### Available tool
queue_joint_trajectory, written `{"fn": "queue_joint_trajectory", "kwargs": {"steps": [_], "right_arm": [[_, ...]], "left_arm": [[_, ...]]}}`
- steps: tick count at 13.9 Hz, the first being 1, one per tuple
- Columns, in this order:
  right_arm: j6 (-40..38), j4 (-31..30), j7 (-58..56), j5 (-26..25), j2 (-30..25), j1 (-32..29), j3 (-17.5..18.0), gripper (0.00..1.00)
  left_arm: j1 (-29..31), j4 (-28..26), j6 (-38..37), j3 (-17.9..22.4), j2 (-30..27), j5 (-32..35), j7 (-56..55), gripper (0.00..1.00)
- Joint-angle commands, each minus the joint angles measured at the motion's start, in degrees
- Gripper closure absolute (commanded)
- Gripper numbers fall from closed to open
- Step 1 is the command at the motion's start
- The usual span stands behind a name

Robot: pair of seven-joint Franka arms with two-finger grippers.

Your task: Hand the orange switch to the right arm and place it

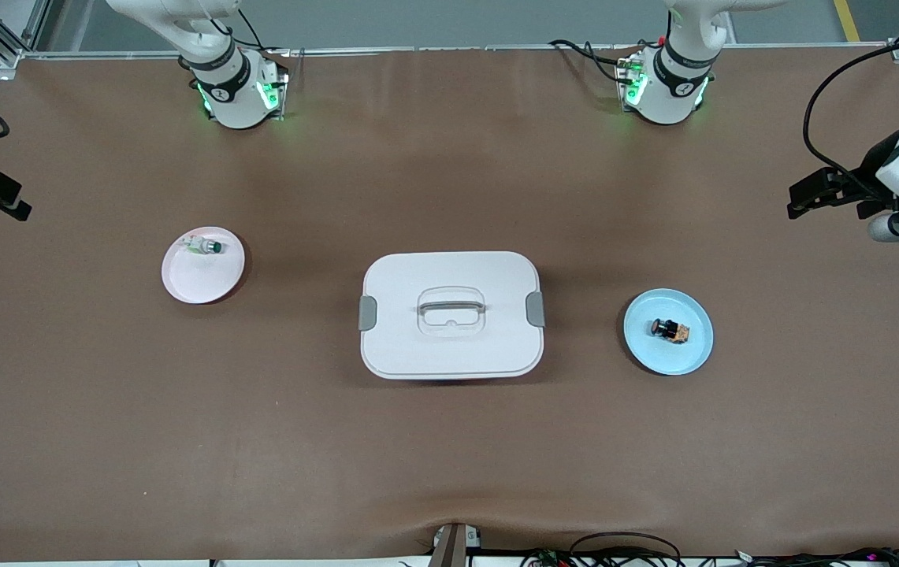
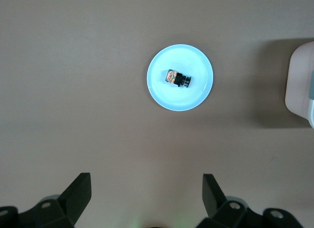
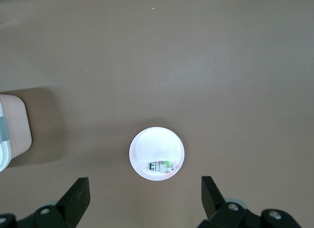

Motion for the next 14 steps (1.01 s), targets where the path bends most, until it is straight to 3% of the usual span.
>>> {"fn": "queue_joint_trajectory", "kwargs": {"steps": [1,10,14], "right_arm": [[0.33,-0.6,0.57,0.7,-0.91,-0.03,-0.1,0.0],[-0.28,-0.6,0.57,0.7,-0.91,0.05,-0.1,0.0],[-0.28,-0.6,0.57,0.7,-0.91,-0.03,-0.1,0.0]], "left_arm": [[0.17,1.66,-1.52,-0.13,0.71,-0.61,1.13,0.0],[0.08,1.84,-1.43,-0.13,0.8,-0.87,1.4,0.0],[0.34,1.4,-1.35,-0.13,4.04,-3.41,2.01,0.0]]}}
